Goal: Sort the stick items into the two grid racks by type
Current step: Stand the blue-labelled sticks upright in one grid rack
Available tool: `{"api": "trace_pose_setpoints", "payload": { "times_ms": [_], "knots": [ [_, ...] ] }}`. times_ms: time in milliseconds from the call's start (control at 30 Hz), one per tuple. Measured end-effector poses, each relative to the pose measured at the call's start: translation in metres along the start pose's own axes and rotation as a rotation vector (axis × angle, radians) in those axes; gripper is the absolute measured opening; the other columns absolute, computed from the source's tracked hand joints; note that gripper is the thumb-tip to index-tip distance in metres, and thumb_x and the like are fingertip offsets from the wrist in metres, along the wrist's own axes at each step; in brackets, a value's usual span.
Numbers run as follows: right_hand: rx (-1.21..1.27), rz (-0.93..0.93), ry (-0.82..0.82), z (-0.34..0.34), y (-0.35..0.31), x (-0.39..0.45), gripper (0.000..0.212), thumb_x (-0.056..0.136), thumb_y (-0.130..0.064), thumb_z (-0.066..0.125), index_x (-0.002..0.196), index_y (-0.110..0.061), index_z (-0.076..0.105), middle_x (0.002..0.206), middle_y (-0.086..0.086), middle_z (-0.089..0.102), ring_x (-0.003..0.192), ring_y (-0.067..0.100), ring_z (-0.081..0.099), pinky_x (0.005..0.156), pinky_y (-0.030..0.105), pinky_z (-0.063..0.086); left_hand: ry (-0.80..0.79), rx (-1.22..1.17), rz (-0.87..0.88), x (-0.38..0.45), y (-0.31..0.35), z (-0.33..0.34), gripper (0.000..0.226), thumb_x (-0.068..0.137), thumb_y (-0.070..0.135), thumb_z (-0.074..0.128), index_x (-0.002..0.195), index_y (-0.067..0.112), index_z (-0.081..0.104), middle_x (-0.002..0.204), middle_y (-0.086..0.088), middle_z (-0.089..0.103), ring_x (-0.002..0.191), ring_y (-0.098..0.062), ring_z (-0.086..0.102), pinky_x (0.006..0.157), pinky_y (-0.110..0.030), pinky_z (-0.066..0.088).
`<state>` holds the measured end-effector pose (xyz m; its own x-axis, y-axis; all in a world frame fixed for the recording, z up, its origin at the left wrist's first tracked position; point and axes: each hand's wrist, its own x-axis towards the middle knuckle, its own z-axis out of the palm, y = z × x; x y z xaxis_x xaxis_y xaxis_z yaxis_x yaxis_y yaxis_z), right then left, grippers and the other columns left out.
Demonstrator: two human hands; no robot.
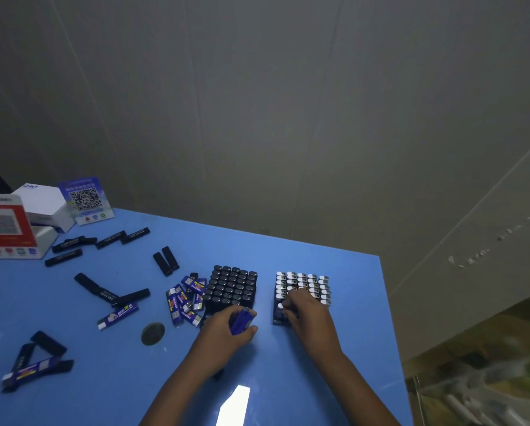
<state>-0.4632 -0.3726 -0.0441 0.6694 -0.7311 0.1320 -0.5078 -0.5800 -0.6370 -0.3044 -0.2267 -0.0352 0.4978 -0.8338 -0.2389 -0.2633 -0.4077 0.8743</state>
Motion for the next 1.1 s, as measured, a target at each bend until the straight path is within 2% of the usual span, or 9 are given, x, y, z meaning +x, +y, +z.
{"api": "trace_pose_setpoints", "payload": {
  "times_ms": [167, 300, 400, 567, 733, 833, 967, 1033, 1100],
  "knots": [
    [-0.221, -0.073, -0.021, 0.002, -0.002, -0.002, 0.009, 0.091, -0.015, 0.06, 0.085, -0.017, 0.054, 0.094, -0.007, 0.055, 0.081, 0.012, 0.049, 0.058, 0.031, 0.038, 0.001, 0.014, -0.003, 0.001, 0.003, 0.0, 0.02, 0.079, 0.031, 0.078, 0.095, 0.037, 0.068, 0.086, 0.006, 0.071, 0.079, -0.015, 0.067, 0.067, -0.023, 0.054],
    [-0.306, -0.089, -0.005, -0.002, -0.002, -0.002, 0.014, 0.091, -0.017, 0.058, 0.081, -0.017, 0.048, 0.092, -0.007, 0.047, 0.078, 0.008, 0.036, 0.056, 0.026, 0.027, -0.008, 0.018, 0.011, 0.001, 0.004, 0.0, 0.022, 0.074, 0.039, 0.077, 0.094, 0.039, 0.068, 0.087, 0.006, 0.071, 0.083, -0.017, 0.068, 0.077, -0.03, 0.057],
    [-0.328, -0.103, -0.053, -0.009, 0.002, 0.0, 0.008, 0.091, -0.015, 0.056, 0.084, -0.014, 0.052, 0.094, -0.006, 0.047, 0.082, 0.011, 0.041, 0.056, 0.028, 0.034, 0.008, 0.017, 0.023, 0.002, 0.007, 0.003, 0.029, 0.066, 0.05, 0.075, 0.093, 0.042, 0.068, 0.086, 0.009, 0.071, 0.082, -0.014, 0.068, 0.076, -0.029, 0.057],
    [-0.249, -0.054, -0.128, -0.019, 0.002, 0.007, 0.011, 0.094, -0.021, 0.052, 0.097, -0.014, 0.061, 0.098, -0.008, 0.048, 0.089, 0.01, 0.044, 0.063, 0.026, 0.028, 0.029, 0.037, 0.036, 0.0, 0.017, 0.008, 0.024, 0.075, 0.036, 0.082, 0.095, 0.038, 0.068, 0.089, 0.007, 0.07, 0.079, -0.012, 0.066, 0.067, -0.019, 0.053],
    [-0.322, -0.143, -0.19, -0.028, 0.006, 0.001, 0.029, 0.092, -0.021, 0.061, 0.12, -0.027, 0.066, 0.116, -0.003, 0.053, 0.108, 0.017, 0.052, 0.072, 0.034, 0.049, 0.016, 0.013, 0.039, -0.01, 0.028, 0.01, 0.023, 0.077, 0.034, 0.081, 0.096, 0.034, 0.068, 0.087, 0.003, 0.069, 0.064, -0.008, 0.06, 0.057, -0.018, 0.05],
    [-0.144, -0.076, -0.184, -0.031, 0.003, -0.005, 0.031, 0.09, -0.02, 0.065, 0.12, -0.026, 0.064, 0.114, -0.006, 0.055, 0.101, 0.011, 0.054, 0.082, 0.031, 0.049, 0.013, 0.027, 0.047, -0.015, 0.032, 0.012, 0.024, 0.077, 0.034, 0.081, 0.097, 0.033, 0.068, 0.087, 0.005, 0.069, 0.064, -0.007, 0.06, 0.06, -0.021, 0.053],
    [0.342, 0.084, -0.127, -0.042, -0.022, -0.016, 0.008, 0.09, -0.015, 0.071, 0.097, -0.019, 0.071, 0.093, 0.0, 0.069, 0.078, 0.005, 0.062, 0.073, 0.02, 0.051, 0.026, 0.037, 0.061, -0.021, 0.034, 0.016, 0.026, 0.074, 0.036, 0.082, 0.096, 0.031, 0.069, 0.087, 0.006, 0.069, 0.067, -0.01, 0.061, 0.067, -0.031, 0.058],
    [0.555, 0.127, -0.186, -0.048, -0.036, -0.022, 0.001, 0.091, -0.018, 0.072, 0.091, -0.017, 0.073, 0.089, 0.008, 0.073, 0.082, 0.02, 0.068, 0.076, 0.032, 0.056, 0.033, 0.036, 0.064, -0.025, 0.035, 0.017, 0.029, 0.073, 0.039, 0.083, 0.096, 0.029, 0.068, 0.084, 0.004, 0.068, 0.067, -0.012, 0.062, 0.068, -0.035, 0.059],
    [0.636, 0.118, -0.231, -0.052, -0.045, -0.027, 0.006, 0.09, -0.021, 0.074, 0.09, -0.016, 0.073, 0.09, 0.01, 0.073, 0.087, 0.028, 0.069, 0.078, 0.038, 0.057, 0.032, 0.037, 0.071, -0.029, 0.039, 0.018, 0.031, 0.072, 0.04, 0.083, 0.095, 0.029, 0.066, 0.082, 0.004, 0.067, 0.065, -0.012, 0.062, 0.063, -0.031, 0.058]
  ]
}}
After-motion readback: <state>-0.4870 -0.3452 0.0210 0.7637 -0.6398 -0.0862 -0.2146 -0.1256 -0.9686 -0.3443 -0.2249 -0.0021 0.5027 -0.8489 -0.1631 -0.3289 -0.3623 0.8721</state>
